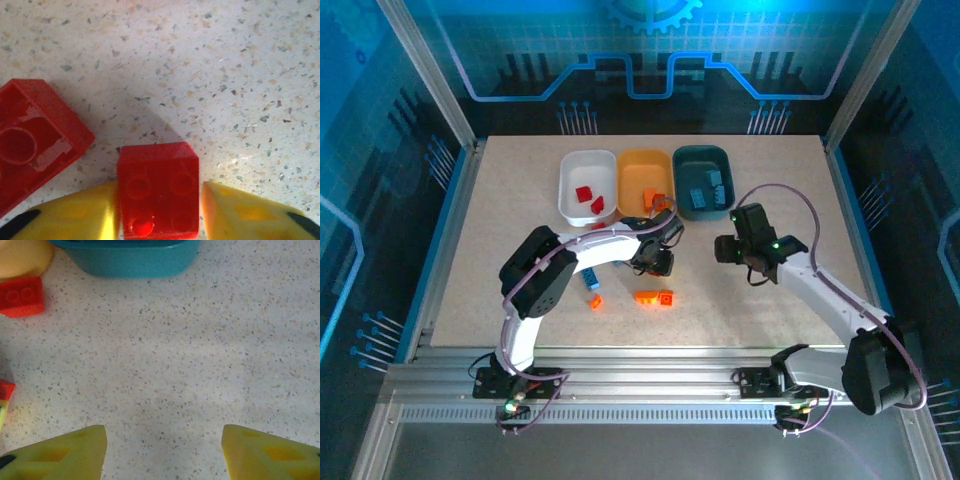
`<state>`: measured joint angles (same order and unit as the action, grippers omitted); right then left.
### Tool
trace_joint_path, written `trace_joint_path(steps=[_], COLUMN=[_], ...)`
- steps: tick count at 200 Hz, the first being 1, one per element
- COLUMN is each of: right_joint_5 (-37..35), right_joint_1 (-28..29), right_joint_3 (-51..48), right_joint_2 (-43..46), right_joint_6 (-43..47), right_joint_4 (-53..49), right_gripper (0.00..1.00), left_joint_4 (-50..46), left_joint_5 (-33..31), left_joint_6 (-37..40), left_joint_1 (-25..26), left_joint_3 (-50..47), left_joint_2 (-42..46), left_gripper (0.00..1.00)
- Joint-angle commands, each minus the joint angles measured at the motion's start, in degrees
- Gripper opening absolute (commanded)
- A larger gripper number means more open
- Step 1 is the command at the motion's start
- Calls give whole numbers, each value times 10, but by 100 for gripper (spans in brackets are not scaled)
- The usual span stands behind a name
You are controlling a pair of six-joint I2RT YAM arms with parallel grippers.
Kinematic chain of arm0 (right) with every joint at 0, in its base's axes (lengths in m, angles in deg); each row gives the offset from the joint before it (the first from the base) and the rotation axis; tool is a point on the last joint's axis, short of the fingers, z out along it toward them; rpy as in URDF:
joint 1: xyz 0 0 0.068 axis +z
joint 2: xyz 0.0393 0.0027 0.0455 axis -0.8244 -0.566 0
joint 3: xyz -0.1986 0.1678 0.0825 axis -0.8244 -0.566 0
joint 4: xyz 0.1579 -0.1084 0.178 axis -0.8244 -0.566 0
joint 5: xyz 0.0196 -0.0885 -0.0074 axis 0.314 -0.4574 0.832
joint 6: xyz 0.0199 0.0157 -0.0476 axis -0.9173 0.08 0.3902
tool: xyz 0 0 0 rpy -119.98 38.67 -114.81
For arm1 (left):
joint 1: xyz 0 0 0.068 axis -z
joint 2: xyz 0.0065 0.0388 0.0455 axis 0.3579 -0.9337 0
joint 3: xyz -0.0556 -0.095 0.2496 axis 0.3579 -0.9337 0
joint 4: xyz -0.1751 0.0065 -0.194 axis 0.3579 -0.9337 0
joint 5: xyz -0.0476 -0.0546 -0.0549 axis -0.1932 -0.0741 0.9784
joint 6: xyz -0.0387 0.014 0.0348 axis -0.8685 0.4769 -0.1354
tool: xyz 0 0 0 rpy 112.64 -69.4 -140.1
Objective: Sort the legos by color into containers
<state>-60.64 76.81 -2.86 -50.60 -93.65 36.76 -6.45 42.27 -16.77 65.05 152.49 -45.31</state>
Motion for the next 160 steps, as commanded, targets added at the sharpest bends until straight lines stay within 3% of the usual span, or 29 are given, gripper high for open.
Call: trace_joint_path(steps=[1, 50, 93, 121, 160], right_joint_5=[9, 15, 58, 163, 173], right_joint_1=[-12, -18, -20, -21, -21], right_joint_3=[-10, -13, -42, -91, -117], right_joint_2=[24, 26, 15, 35, 60], right_joint_6=[-8, -9, -24, -62, -86], right_joint_4=[3, 10, 49, 120, 114], right_gripper=[63, 63, 63, 63, 64], left_joint_4=[6, -10, -33, -56, -65], left_joint_5=[7, 5, -13, -14, 7], left_joint_6=[3, 10, 36, 58, 41], left_joint_1=[5, 28, 21, -25, -109], left_joint_3=[3, 8, 63, 132, 245], left_joint_2=[-1, 34, 73, 61, 1], left_gripper=[40, 29, 29, 29, 30])
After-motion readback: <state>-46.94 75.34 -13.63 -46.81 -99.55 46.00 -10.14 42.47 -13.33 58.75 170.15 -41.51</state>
